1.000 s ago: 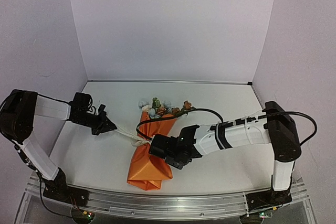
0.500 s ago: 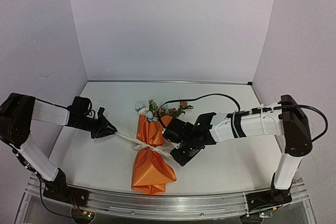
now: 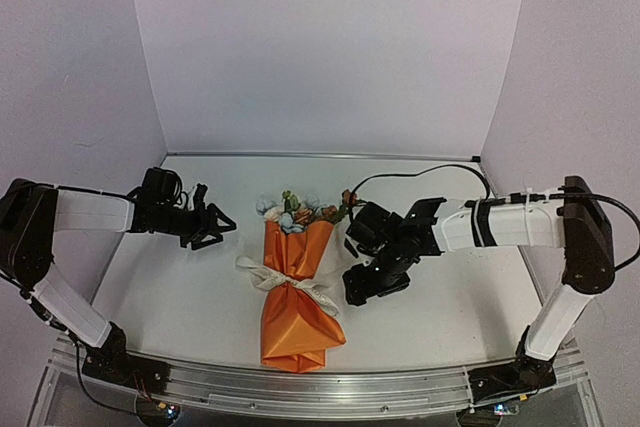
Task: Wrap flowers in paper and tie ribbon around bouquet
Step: Tie the half-tied ribbon around the folded bouquet, then reset both arms
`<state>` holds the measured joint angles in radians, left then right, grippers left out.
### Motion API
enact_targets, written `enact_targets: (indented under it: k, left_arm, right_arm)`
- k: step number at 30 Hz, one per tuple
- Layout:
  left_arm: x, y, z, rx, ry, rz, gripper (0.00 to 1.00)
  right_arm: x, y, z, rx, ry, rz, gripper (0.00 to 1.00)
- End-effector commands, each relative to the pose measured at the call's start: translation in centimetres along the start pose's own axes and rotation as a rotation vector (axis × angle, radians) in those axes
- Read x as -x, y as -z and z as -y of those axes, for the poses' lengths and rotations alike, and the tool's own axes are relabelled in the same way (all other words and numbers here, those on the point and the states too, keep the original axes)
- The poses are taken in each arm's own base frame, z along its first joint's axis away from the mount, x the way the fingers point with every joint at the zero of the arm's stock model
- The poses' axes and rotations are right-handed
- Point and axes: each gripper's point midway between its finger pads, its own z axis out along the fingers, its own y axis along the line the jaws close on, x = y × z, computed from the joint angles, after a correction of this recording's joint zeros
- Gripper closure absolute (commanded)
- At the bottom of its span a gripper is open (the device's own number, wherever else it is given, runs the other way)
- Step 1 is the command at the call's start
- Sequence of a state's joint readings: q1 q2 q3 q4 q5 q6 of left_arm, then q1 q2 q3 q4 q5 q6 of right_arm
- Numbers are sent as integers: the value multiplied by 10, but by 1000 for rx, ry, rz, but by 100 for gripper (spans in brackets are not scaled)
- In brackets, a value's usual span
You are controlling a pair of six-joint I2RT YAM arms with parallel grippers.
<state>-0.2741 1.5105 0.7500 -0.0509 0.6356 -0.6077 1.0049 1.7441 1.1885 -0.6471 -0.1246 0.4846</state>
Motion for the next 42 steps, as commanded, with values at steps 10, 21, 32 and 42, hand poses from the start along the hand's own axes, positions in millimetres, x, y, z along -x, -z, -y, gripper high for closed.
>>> enact_targets:
  k: [10,21,32,42]
  left_arm:
    - [43,42,59,-52,-203,193,1]
    - [82,91,95,-5,-305,411,0]
    - [95,111,96,50,-284,508,0]
    - [97,115,95,75,-300,519,0]
  right_arm:
    - [24,48,48,-40,-258,198,5]
    - [48,114,109,-167,-403,466,2]
    - [57,137,114,-193,-388,539,2]
    - [59,136,114,-193,-394,534,2]
